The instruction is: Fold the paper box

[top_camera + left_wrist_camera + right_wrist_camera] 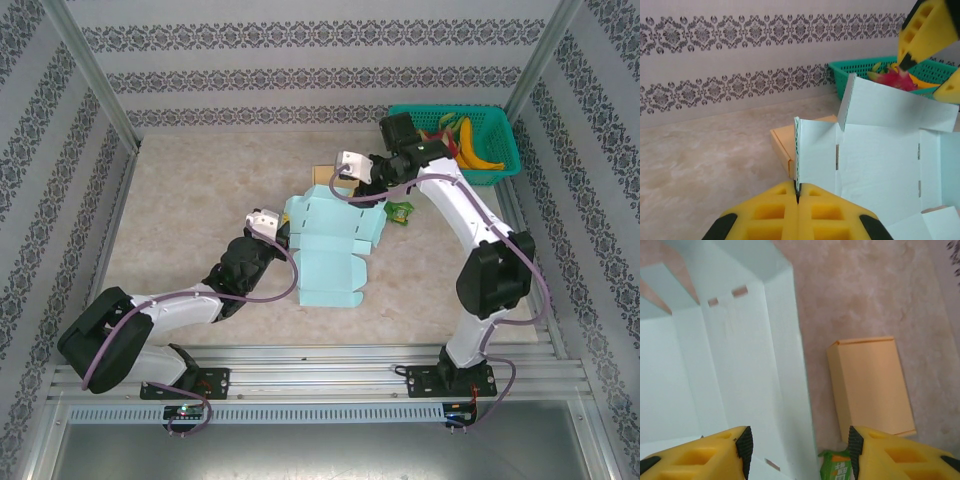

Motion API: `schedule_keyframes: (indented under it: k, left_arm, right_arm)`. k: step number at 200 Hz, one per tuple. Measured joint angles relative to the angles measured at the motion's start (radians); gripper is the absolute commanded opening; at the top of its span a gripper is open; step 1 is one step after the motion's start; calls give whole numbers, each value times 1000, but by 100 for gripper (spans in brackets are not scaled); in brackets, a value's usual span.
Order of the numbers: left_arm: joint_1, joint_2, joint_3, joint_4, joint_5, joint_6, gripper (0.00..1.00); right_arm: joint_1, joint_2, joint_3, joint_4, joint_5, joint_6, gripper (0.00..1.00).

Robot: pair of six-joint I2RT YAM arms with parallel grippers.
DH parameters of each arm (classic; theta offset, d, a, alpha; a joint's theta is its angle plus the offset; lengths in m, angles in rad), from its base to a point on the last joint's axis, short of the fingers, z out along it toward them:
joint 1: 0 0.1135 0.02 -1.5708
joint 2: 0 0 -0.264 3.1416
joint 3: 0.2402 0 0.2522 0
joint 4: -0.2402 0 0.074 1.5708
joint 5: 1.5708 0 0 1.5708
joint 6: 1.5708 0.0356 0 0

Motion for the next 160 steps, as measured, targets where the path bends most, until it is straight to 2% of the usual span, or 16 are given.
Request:
schedule_keyframes:
  k: [35,70,93,160]
  left_arm:
    - [1,0,-5,23,7,14,0]
    - [1,0,-5,23,8,17,0]
    - [1,0,-5,23,7,17,0]
    - [1,0,-5,25,8,17,0]
  right_arm:
    - [-40,90,111,-128,0,-71,49]
    - [-51,109,131,-209,0,-125,45]
    - [-51,111,142,-239,0,-141,41]
    - [-48,124,171,-261,1,-156,38]
